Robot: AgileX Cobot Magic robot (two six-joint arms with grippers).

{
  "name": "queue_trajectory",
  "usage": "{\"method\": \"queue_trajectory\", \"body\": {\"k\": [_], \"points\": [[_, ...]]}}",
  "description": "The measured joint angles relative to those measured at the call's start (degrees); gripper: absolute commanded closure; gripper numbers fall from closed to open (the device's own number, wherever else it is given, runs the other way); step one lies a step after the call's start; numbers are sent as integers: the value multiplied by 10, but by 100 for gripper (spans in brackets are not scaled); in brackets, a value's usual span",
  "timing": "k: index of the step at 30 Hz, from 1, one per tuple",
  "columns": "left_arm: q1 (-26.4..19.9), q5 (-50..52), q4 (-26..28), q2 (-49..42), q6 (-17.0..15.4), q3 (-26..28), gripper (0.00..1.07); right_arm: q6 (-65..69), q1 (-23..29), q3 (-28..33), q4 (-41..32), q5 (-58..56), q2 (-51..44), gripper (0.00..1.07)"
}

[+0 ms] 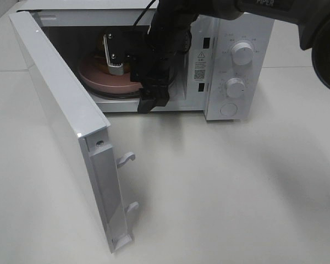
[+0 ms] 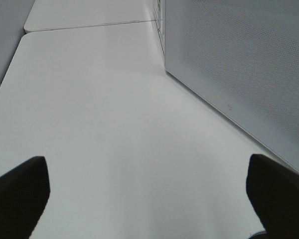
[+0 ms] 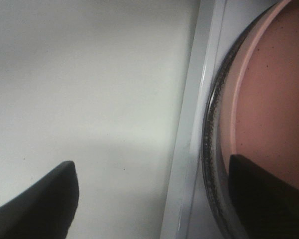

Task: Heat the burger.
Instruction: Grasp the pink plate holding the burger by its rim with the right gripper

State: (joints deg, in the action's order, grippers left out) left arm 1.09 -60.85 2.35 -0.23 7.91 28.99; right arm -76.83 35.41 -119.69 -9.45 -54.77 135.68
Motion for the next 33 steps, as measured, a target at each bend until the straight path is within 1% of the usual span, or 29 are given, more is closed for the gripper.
{"method": "queue_trajectory", "body": {"k": [5, 10, 33], "points": [[0, 0, 0, 0, 0, 0, 2, 33, 0, 0, 0, 42, 10, 30], [0, 0, 0, 0, 0, 0, 2, 44, 0, 0, 0, 66, 15, 31], [0, 0, 0, 0, 0, 0, 2, 48, 14, 0, -7, 111, 30, 31]]}}
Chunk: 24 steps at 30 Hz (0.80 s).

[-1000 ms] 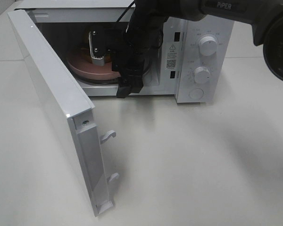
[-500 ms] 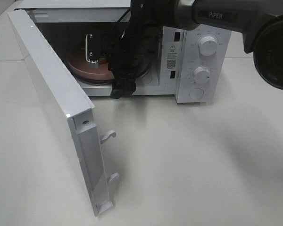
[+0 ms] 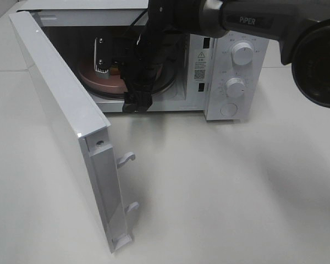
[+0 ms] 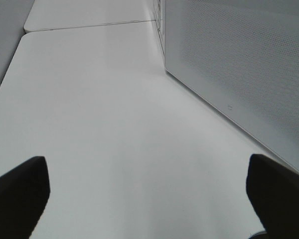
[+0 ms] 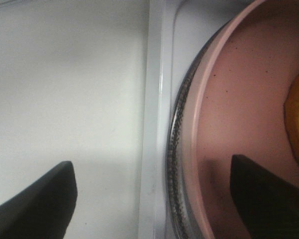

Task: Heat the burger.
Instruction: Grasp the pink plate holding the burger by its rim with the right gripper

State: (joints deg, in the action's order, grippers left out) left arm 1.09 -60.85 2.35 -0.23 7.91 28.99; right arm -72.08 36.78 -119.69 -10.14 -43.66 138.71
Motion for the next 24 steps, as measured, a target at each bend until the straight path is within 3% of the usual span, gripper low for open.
{"method": "queue_trajectory", "body": {"k": [24], "points": [[0, 0, 0, 0, 0, 0, 2, 26, -1, 0, 38, 48, 21, 31]]}}
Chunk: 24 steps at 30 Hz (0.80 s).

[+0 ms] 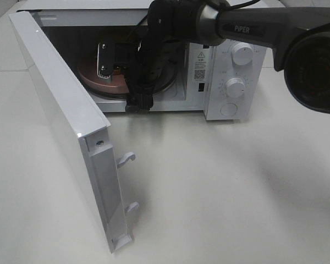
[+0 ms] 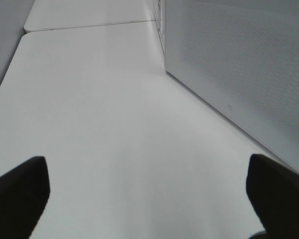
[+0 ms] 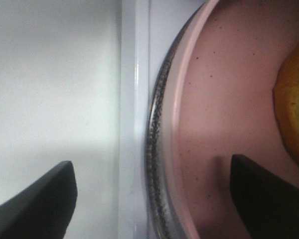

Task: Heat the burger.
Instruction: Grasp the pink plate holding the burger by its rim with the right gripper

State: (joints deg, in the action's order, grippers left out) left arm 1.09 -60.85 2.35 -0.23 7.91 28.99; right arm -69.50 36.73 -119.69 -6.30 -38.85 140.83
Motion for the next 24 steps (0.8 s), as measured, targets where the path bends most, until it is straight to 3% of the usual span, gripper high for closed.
{"method": "queue_trajectory", "body": {"k": [9, 24], "points": [[0, 0, 0, 0, 0, 0, 2, 0, 0, -45, 4, -3, 21, 31], [0, 0, 0, 0, 0, 0, 2, 1, 0, -49, 3, -3, 35, 31]]}}
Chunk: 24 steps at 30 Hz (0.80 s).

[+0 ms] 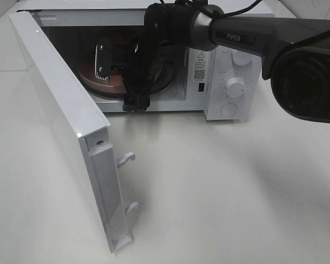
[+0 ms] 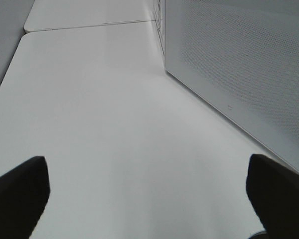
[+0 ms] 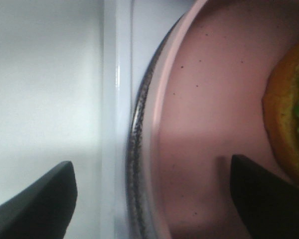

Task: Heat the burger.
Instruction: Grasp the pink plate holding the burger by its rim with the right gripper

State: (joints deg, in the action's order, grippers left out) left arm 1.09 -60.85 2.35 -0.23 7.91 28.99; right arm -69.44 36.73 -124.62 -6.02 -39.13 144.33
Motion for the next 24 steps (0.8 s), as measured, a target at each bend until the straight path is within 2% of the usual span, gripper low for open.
{"method": "queue_trajectory", "body": {"k": [18, 22, 24], "points": [[0, 0, 0, 0, 0, 0, 2, 0, 0, -1, -4, -3, 13, 31], [0, 0, 0, 0, 0, 0, 2, 3, 0, -2, -4, -5, 13, 35], [0, 0, 0, 0, 0, 0, 2, 8, 0, -4, -6, -12, 13, 42]]}}
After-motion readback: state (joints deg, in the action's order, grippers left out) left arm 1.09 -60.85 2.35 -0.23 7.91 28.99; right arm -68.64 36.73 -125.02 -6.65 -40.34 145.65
